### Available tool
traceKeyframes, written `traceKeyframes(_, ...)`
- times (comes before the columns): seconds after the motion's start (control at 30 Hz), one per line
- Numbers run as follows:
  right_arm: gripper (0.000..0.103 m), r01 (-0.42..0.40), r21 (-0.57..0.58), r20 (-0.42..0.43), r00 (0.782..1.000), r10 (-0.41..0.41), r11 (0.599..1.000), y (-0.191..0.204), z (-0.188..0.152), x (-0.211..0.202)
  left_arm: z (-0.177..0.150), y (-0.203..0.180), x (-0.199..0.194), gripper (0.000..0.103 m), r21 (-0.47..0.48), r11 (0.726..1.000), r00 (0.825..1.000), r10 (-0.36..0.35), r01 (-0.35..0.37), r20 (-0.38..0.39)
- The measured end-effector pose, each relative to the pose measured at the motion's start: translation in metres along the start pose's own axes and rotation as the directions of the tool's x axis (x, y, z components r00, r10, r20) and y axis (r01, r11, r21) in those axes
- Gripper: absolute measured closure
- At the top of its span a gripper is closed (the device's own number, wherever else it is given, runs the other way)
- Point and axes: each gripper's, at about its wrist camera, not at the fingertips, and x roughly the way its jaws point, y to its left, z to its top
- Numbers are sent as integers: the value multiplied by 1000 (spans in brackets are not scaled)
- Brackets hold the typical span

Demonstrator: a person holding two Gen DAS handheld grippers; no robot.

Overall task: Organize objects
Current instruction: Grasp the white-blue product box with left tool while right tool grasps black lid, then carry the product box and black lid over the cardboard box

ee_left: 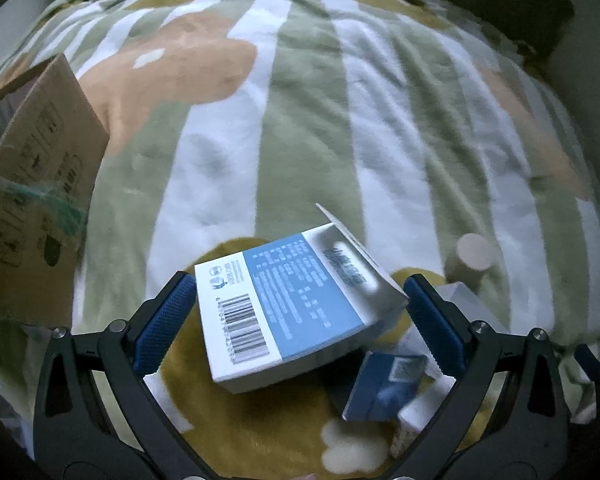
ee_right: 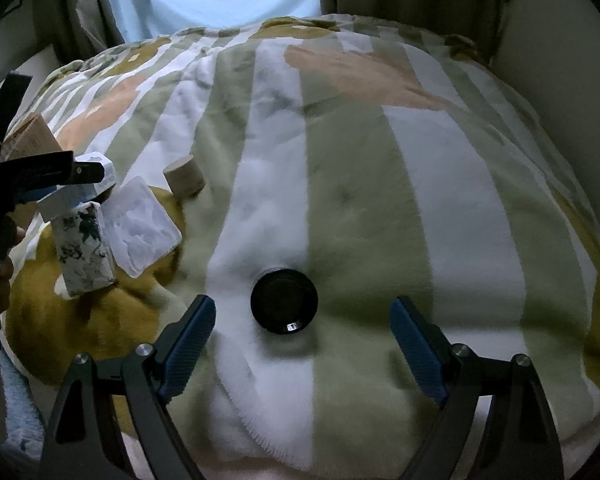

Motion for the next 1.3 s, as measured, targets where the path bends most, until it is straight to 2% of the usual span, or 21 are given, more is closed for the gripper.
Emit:
traceKeyframes(0.07,26,1,-14,-5,1000,-1,1000,2,-1,5,0,2,10,0,-20,1000,1000,10,-10,-25)
traceKeyframes(0.13,28,12,-32,-9,1000,-12,999,4,-1,10,-1,4,15,0,-49,999,999,-2,0,-41)
traceKeyframes(0.27,48,31,-61,-3,999,-32,998,7,-3,18,-2,7,18,1,-81,997,999,-13,9,-46)
traceKeyframes(0.4,67,-3,-59,2,1000,3,998,10,-2,19,-1,6,17,3,-66,998,999,-12,10,-32)
traceKeyframes(0.53,68,17,-88,3,1000,-17,996,17,-2,19,2,8,13,4,-52,999,1000,-11,10,-21)
traceKeyframes(0.9,69,21,-54,21,1000,-20,998,13,5,10,8,14,-7,4,-43,999,999,-27,28,25)
traceKeyframes(1.3,69,12,-43,46,999,-10,999,19,17,-6,14,22,-46,4,-31,997,994,-69,72,80)
